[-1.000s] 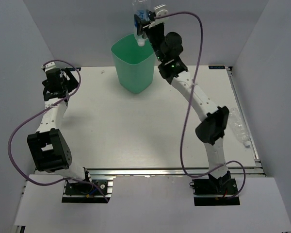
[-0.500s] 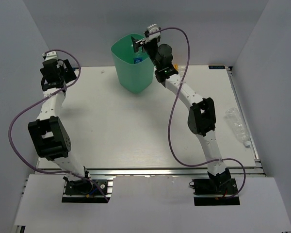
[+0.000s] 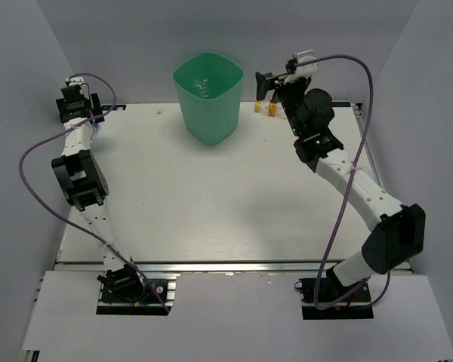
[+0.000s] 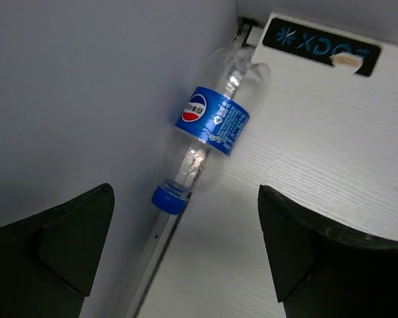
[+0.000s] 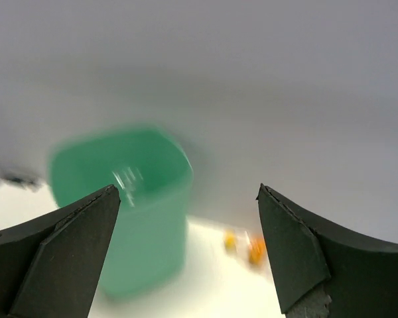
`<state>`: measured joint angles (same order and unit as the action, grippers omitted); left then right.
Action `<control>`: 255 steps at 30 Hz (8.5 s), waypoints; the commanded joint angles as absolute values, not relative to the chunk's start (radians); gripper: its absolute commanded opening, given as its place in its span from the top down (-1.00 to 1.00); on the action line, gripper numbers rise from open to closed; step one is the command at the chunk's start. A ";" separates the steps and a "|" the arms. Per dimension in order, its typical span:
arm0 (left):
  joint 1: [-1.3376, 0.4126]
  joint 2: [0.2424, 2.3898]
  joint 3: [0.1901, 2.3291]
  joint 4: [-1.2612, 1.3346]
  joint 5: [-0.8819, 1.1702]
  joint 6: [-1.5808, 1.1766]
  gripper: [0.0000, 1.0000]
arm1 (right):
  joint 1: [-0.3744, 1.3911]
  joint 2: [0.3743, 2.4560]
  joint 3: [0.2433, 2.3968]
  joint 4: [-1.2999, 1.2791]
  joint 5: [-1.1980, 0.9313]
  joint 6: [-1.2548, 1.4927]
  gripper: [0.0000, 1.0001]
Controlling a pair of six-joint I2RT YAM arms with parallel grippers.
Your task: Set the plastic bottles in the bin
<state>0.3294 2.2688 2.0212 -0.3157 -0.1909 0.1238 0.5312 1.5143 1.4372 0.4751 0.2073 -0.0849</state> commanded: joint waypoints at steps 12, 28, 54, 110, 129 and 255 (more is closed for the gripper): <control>0.330 2.411 2.097 -0.127 -0.109 0.293 -0.96 | 0.463 1.371 0.999 0.397 0.514 0.058 -0.79; 0.319 2.548 2.204 -0.135 -0.231 0.273 -0.96 | 0.463 1.333 0.953 0.413 0.578 0.055 -0.79; 0.330 2.646 2.274 -0.224 -0.107 0.265 0.18 | 0.463 1.388 1.055 0.356 0.610 0.072 -0.79; -0.258 2.126 2.172 -0.008 0.121 -0.281 0.20 | -0.330 1.801 1.204 -0.479 0.152 -0.229 -0.79; -0.259 1.982 2.161 -0.044 0.102 -0.293 -0.96 | -0.356 1.795 1.230 -0.525 -0.076 -0.098 0.23; 0.054 1.744 1.313 -0.008 -0.331 -0.364 -0.96 | 0.169 2.755 2.230 0.337 -0.117 -0.827 -0.04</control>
